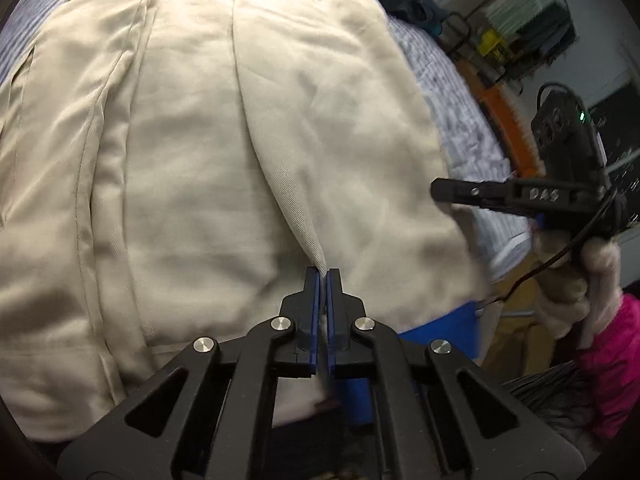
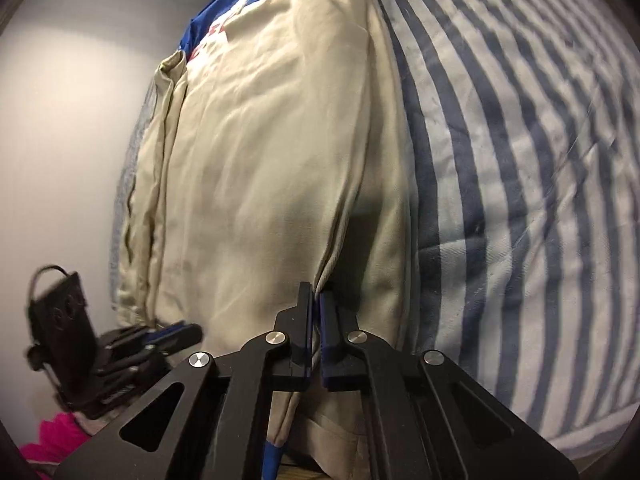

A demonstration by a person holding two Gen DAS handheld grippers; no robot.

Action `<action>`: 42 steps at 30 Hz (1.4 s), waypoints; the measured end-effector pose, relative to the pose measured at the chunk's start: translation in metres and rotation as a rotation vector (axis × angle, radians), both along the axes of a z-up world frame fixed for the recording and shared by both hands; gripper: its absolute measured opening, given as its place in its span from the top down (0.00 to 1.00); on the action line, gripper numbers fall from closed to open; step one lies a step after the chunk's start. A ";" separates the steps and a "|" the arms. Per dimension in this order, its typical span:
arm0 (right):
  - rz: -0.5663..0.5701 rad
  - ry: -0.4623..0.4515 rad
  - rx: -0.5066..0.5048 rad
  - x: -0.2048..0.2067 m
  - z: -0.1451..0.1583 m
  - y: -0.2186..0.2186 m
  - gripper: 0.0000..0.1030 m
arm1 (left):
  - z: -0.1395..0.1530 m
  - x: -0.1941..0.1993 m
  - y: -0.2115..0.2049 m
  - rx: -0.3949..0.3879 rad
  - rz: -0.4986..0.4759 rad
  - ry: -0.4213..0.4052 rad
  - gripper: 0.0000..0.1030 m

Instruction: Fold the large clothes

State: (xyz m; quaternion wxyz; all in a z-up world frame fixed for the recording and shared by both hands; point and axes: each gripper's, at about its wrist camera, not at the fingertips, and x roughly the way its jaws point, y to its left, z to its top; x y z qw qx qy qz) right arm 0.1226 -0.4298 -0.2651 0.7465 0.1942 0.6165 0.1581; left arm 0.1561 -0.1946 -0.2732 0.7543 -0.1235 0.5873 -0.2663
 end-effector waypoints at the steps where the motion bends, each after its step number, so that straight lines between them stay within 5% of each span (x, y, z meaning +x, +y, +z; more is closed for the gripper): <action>1: 0.005 -0.017 -0.009 0.000 0.006 0.001 0.99 | 0.003 -0.002 0.000 -0.016 0.006 -0.003 1.00; 5: -0.012 -0.093 -0.019 -0.002 0.036 -0.015 0.99 | 0.003 -0.013 -0.014 0.019 -0.027 -0.048 1.00; 11: 0.047 -0.048 -0.128 0.002 0.000 -0.008 0.97 | 0.003 -0.020 -0.024 0.129 -0.057 -0.108 0.93; 13: 0.027 -0.050 -0.066 0.001 0.002 -0.016 0.96 | 0.017 -0.028 -0.019 0.143 -0.041 -0.154 0.92; 14: 0.011 -0.059 -0.040 0.000 0.006 -0.023 0.93 | 0.023 -0.030 -0.017 0.140 -0.039 -0.172 0.92; 17: -0.043 -0.068 0.019 -0.002 0.009 -0.045 0.64 | 0.037 -0.039 -0.031 0.117 -0.071 -0.204 0.89; 18: -0.069 -0.065 0.037 -0.003 0.007 -0.053 0.64 | 0.039 -0.041 -0.039 0.114 -0.087 -0.206 0.85; 20: -0.114 -0.075 0.059 -0.004 0.009 -0.067 0.64 | 0.043 -0.044 -0.068 0.100 -0.137 -0.207 0.51; 23: -0.140 -0.108 0.048 -0.009 0.020 -0.082 0.64 | 0.048 -0.044 -0.103 0.088 -0.175 -0.219 0.45; 27: -0.150 -0.176 0.019 -0.014 0.037 -0.097 0.64 | 0.040 -0.033 -0.160 0.171 -0.215 -0.223 0.38; 32: -0.195 -0.211 0.011 -0.020 0.044 -0.120 0.64 | 0.010 -0.023 -0.184 0.330 -0.208 -0.196 0.37; 36: -0.202 -0.237 0.020 -0.023 0.050 -0.128 0.64 | -0.005 -0.022 -0.178 0.323 -0.207 -0.202 0.37; 42: -0.204 -0.258 0.039 -0.020 0.055 -0.125 0.64 | 0.001 -0.021 -0.166 0.247 -0.202 -0.192 0.75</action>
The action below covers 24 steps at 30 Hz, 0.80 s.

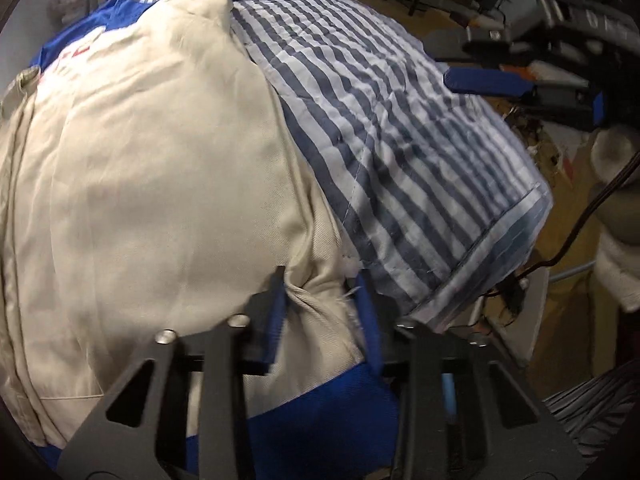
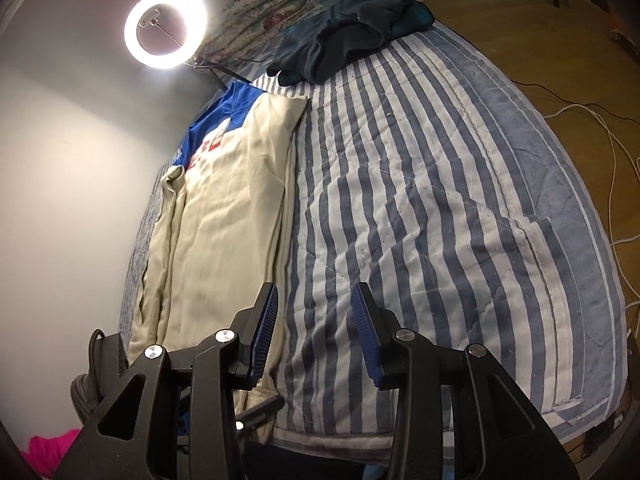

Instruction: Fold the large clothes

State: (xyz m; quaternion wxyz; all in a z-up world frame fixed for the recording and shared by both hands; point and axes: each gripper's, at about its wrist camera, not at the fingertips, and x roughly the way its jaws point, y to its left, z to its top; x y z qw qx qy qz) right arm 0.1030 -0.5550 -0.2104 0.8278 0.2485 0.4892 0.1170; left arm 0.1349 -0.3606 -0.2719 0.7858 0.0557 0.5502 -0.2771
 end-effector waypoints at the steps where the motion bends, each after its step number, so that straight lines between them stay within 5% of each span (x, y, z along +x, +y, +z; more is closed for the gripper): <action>1: -0.002 -0.002 0.003 0.001 0.001 0.001 0.64 | 0.003 0.002 0.006 -0.025 0.007 0.013 0.78; 7: -0.012 -0.015 0.046 0.012 0.003 0.007 0.63 | 0.031 0.007 0.042 -0.187 0.072 0.051 0.84; 10: -0.013 -0.013 0.067 0.027 -0.001 0.016 0.51 | 0.047 0.005 0.063 -0.242 0.109 0.047 0.85; 18: 0.021 0.066 0.224 0.111 -0.024 0.054 0.47 | 0.064 0.006 0.092 -0.310 0.143 0.047 0.87; 24: -0.039 0.137 0.241 0.161 -0.056 0.072 0.47 | 0.062 0.006 0.110 -0.349 0.158 0.069 0.87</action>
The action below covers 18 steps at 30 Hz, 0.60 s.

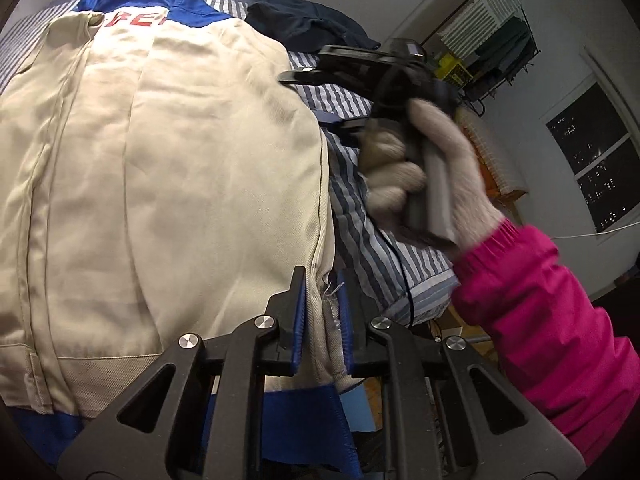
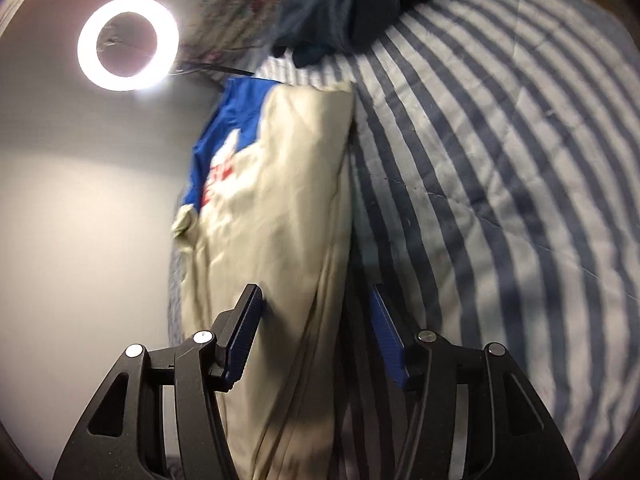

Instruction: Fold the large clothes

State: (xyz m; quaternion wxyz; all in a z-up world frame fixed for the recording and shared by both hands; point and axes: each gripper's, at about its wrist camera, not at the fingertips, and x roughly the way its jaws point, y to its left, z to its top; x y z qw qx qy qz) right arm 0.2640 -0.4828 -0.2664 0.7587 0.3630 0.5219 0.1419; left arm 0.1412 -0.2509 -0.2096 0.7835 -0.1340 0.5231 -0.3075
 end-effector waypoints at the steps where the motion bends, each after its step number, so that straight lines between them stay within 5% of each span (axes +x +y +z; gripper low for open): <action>1: -0.003 0.016 0.005 0.005 -0.006 0.003 0.48 | -0.001 0.002 0.000 -0.005 0.001 0.003 0.87; 3: 0.003 0.029 0.022 0.012 -0.013 0.011 0.75 | -0.002 0.001 0.008 -0.025 0.009 0.011 0.88; 6: 0.023 0.045 -0.019 0.019 -0.008 0.023 0.94 | -0.003 0.001 0.022 -0.055 0.027 0.023 0.88; 13: 0.118 -0.054 -0.301 0.026 0.050 0.082 0.97 | -0.008 0.001 0.060 -0.122 0.080 0.051 0.88; 18: 0.273 -0.134 -0.590 0.027 0.080 0.168 0.97 | -0.017 -0.002 0.099 -0.145 0.143 0.070 0.88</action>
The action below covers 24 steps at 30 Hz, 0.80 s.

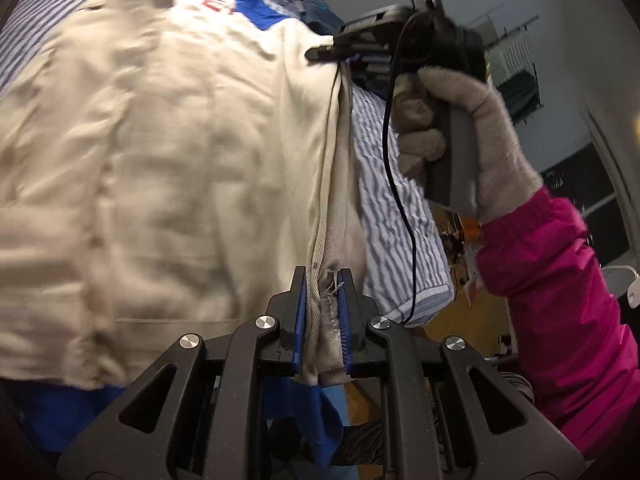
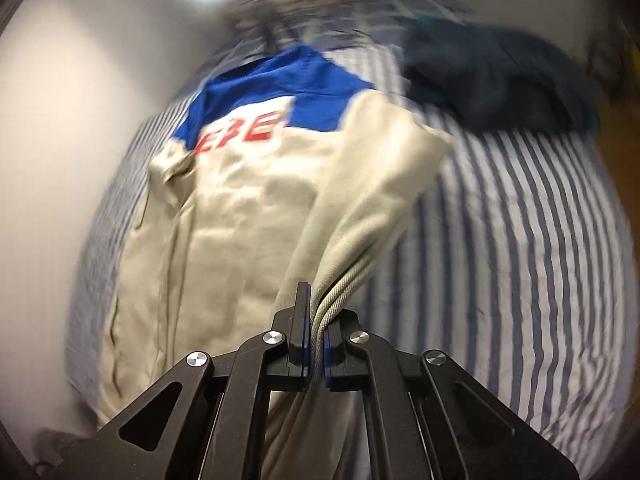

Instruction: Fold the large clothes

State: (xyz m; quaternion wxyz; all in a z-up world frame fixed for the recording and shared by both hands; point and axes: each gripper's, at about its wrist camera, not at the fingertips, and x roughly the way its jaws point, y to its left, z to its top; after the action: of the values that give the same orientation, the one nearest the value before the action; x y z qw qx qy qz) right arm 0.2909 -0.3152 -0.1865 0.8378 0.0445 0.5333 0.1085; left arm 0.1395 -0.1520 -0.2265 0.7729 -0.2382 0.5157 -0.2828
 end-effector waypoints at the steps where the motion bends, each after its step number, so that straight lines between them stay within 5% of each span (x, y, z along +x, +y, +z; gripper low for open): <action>1: 0.024 -0.008 -0.028 -0.001 0.002 0.008 0.97 | -0.001 0.000 0.007 0.001 0.013 0.002 0.88; 9: 0.261 0.018 -0.254 0.014 -0.045 0.135 0.97 | -0.025 -0.003 0.058 0.045 0.103 0.051 0.88; 13: 0.315 0.041 -0.342 0.016 -0.083 0.161 0.96 | -0.036 0.000 0.064 0.062 0.118 0.082 0.88; 16: 0.319 0.055 -0.246 0.017 -0.075 0.148 0.89 | -0.039 -0.001 0.063 0.067 0.106 0.088 0.88; 21: 0.315 0.031 0.077 0.006 -0.028 0.085 0.89 | -0.038 -0.003 0.057 0.091 0.082 0.062 0.88; 24: 0.238 -0.027 0.140 0.008 -0.010 0.051 0.89 | -0.039 -0.003 0.054 0.095 0.078 0.057 0.88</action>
State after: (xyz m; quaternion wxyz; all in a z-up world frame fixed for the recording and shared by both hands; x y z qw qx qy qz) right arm 0.2986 -0.2643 -0.1961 0.8210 0.0379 0.5144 0.2446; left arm 0.1364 -0.0980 -0.2652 0.7789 -0.2290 0.5405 -0.2207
